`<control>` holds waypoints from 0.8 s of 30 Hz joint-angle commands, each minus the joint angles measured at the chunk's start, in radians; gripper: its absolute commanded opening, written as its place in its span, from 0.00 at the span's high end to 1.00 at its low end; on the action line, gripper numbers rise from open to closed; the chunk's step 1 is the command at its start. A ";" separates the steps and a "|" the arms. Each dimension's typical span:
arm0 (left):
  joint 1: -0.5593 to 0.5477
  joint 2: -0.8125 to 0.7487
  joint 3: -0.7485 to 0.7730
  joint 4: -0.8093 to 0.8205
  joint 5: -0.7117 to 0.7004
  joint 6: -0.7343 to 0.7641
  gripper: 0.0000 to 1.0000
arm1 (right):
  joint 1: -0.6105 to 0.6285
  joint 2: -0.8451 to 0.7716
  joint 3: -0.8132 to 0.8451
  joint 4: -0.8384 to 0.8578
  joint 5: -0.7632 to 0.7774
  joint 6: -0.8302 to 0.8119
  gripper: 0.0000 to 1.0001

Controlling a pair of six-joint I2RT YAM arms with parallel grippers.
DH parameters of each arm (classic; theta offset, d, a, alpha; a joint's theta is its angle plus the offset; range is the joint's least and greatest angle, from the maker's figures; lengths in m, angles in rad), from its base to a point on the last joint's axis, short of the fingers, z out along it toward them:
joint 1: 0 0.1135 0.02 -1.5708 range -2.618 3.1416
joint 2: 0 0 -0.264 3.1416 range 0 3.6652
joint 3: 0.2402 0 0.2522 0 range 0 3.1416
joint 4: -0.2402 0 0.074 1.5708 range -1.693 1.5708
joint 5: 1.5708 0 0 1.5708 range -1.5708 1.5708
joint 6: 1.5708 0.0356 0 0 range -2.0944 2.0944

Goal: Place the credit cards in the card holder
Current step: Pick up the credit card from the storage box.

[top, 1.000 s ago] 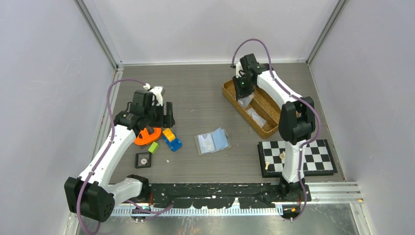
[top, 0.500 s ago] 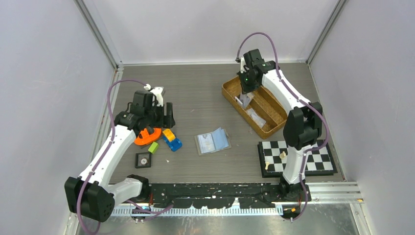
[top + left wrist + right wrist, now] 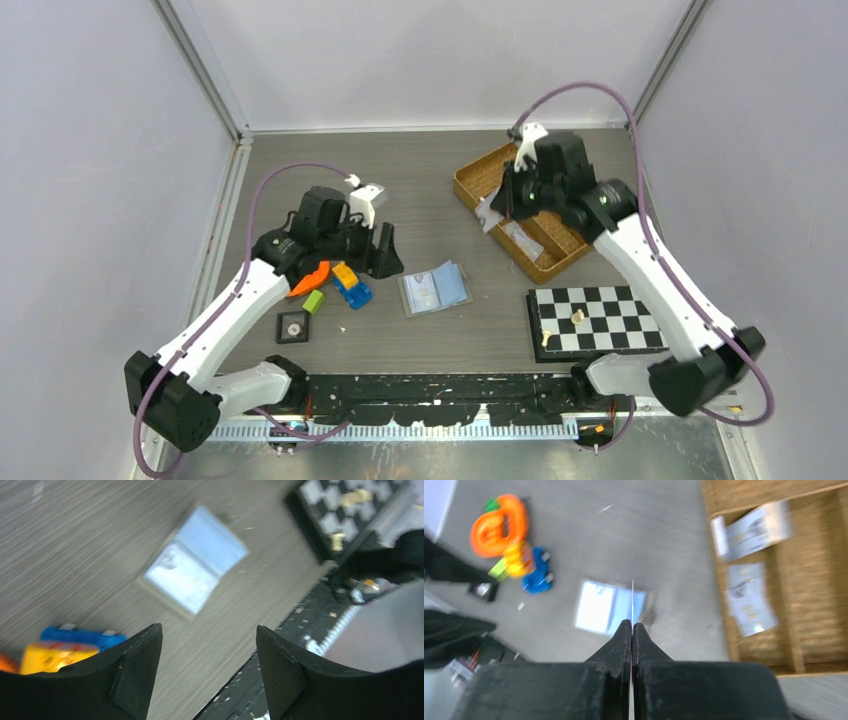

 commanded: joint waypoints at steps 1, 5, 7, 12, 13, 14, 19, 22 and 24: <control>-0.067 0.033 0.091 0.127 0.257 -0.022 0.30 | 0.076 -0.135 -0.219 0.101 -0.194 0.119 1.00; -0.084 0.072 0.072 0.251 0.444 -0.070 0.29 | 0.129 -0.230 -0.360 0.148 -0.423 0.156 0.99; -0.099 0.102 0.060 0.253 0.463 -0.056 0.29 | 0.157 -0.251 -0.422 0.167 -0.516 0.149 1.00; -0.160 0.183 0.075 0.173 0.548 -0.012 0.29 | 0.175 -0.258 -0.489 0.219 -0.717 0.161 1.00; -0.175 0.187 0.077 0.159 0.561 0.000 0.29 | 0.177 -0.254 -0.486 0.219 -0.755 0.156 1.00; -0.188 0.190 0.077 0.152 0.577 0.008 0.29 | 0.178 -0.250 -0.480 0.213 -0.781 0.148 0.99; -0.225 0.200 0.063 0.145 0.642 0.016 0.28 | 0.181 -0.244 -0.464 0.197 -0.848 0.122 0.99; -0.245 0.208 0.065 0.148 0.691 0.007 0.37 | 0.185 -0.237 -0.461 0.187 -0.850 0.112 0.99; -0.258 0.212 0.061 0.164 0.708 -0.006 0.45 | 0.185 -0.234 -0.458 0.184 -0.841 0.108 1.00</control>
